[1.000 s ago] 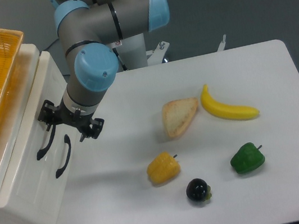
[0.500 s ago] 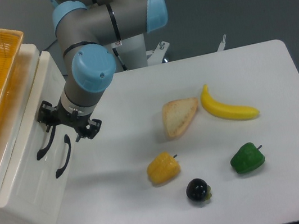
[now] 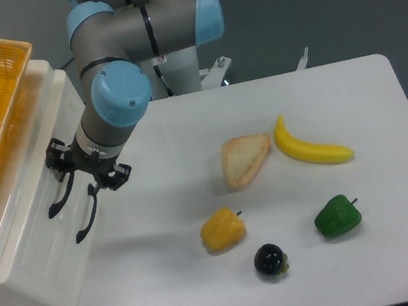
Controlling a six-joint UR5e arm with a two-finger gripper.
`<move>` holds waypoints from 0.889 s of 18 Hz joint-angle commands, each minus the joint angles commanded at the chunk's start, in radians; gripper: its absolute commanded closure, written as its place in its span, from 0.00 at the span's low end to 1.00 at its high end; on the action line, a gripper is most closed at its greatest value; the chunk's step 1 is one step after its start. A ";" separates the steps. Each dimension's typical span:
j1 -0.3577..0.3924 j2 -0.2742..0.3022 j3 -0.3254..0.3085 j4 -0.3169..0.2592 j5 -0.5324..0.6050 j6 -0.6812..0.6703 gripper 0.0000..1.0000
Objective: Slide open the top white drawer
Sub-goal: 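Open the gripper and hook its finger into the upper drawer handle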
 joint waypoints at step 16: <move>0.003 0.005 0.000 0.000 -0.011 0.002 0.76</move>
